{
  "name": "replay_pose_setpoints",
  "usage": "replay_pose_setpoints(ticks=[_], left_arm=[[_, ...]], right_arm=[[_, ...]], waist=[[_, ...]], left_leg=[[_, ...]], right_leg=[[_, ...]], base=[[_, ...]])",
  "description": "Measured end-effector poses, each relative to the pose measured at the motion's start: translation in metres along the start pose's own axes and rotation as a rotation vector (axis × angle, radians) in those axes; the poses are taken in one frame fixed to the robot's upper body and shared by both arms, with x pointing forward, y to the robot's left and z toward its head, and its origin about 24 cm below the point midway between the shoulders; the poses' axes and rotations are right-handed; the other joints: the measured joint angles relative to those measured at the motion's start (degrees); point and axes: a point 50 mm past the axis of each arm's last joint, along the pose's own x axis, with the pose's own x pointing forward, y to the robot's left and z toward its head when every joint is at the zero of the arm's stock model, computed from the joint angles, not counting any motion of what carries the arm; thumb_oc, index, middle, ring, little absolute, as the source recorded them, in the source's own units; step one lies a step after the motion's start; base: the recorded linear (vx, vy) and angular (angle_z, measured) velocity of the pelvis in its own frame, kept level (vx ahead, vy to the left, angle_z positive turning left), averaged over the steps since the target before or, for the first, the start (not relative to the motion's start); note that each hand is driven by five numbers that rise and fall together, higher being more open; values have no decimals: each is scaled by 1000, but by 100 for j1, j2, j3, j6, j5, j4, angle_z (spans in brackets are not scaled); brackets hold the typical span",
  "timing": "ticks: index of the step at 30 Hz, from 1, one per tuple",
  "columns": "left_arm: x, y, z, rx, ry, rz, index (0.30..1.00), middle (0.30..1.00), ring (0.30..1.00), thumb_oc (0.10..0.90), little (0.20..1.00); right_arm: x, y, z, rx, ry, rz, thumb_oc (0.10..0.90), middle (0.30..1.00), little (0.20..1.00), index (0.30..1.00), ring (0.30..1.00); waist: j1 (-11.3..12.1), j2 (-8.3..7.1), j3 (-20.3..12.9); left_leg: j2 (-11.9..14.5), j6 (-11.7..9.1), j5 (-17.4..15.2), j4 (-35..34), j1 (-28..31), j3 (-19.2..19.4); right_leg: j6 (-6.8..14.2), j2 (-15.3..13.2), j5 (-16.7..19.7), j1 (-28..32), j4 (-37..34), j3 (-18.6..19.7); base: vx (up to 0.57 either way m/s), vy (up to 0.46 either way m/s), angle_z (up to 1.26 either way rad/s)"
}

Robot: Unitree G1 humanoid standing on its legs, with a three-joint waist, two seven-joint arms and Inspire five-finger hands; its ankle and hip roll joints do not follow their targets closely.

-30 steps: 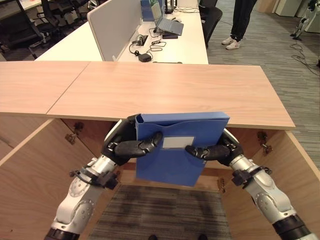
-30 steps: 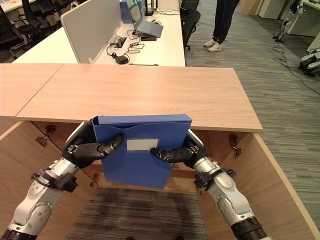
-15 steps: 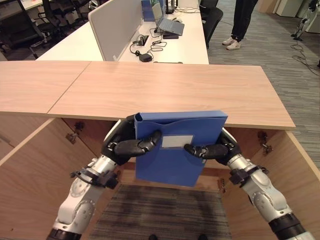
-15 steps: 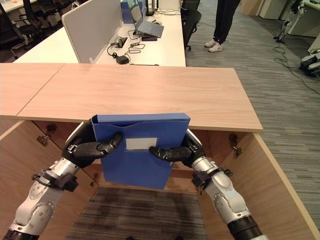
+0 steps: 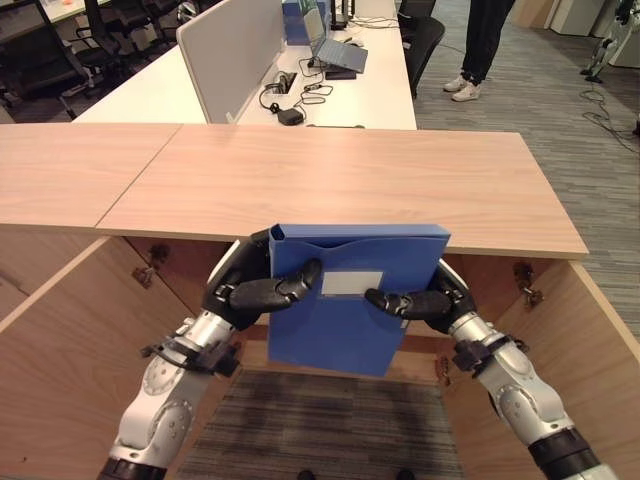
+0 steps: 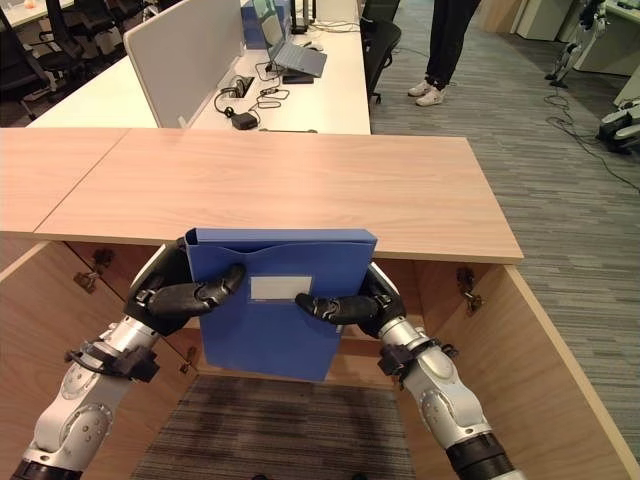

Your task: Put the empty folder in the office cabinet

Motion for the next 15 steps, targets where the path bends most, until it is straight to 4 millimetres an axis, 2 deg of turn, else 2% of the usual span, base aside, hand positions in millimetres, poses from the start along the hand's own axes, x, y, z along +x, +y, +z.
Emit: replay_pose_setpoints(ticks=[15], left_arm=[[-1,2,2,17,7,10,300,300,300,400,300]], right_arm=[[2,1,-9,20,14,0,800,900,900,900,900]], waist=[[1,9,-9]], left_leg=[[1,-4,30,-1,2,-5]], right_leg=[[-21,1,19,5,0,-4]], base=[[0,0,0]])
